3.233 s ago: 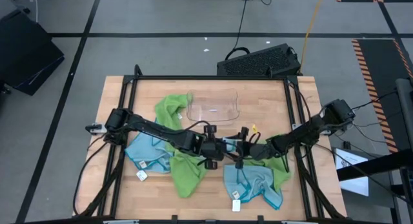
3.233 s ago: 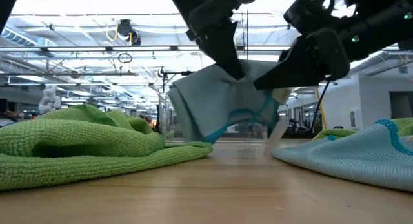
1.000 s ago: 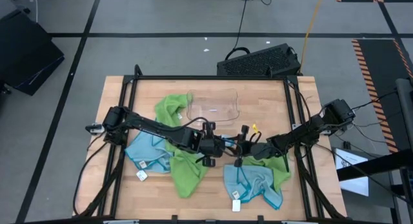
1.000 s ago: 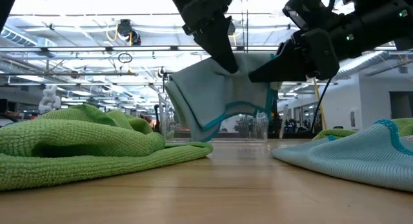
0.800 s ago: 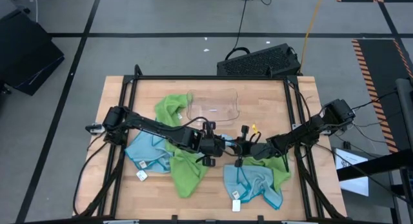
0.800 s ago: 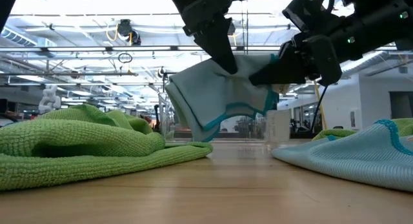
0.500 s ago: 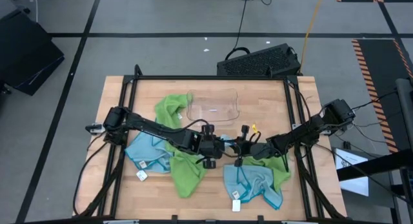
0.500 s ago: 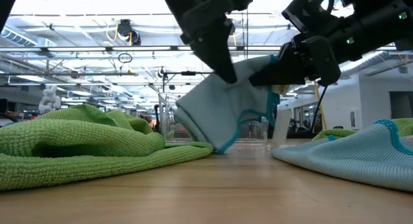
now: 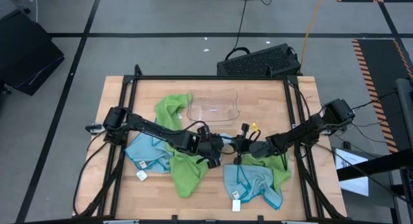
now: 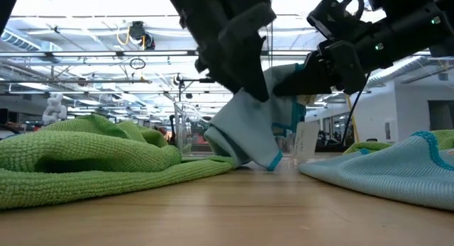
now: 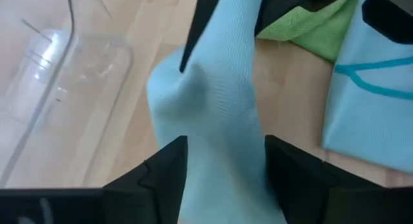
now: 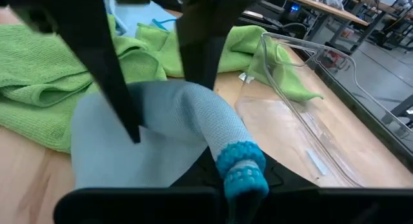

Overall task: Fold microfiber towels
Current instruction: Put the folded top right blue microfiber cloth into the transparent bin

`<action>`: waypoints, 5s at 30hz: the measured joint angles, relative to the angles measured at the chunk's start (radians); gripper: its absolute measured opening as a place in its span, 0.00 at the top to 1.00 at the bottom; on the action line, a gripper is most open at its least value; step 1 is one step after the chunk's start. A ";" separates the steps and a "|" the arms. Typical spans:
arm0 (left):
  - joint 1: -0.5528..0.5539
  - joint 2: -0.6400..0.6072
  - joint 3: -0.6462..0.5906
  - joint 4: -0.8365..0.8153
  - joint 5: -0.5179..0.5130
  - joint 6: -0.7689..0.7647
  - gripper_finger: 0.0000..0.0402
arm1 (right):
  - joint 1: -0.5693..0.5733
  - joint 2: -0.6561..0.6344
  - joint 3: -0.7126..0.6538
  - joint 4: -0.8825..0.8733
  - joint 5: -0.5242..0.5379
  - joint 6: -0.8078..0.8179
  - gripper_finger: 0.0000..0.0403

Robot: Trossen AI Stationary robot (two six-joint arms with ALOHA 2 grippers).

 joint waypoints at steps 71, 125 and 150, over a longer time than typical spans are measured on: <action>0.364 0.147 0.194 -0.061 -0.314 0.882 0.92 | 0.023 -0.691 -0.347 -0.195 0.439 -0.060 0.49; 0.364 -0.038 0.198 -0.158 -0.162 0.644 0.97 | -0.224 -0.398 -0.174 0.132 0.023 -0.007 0.49; 0.368 -0.137 0.198 -0.221 -0.145 0.617 0.98 | -0.392 0.032 0.105 0.192 -0.033 -0.259 0.27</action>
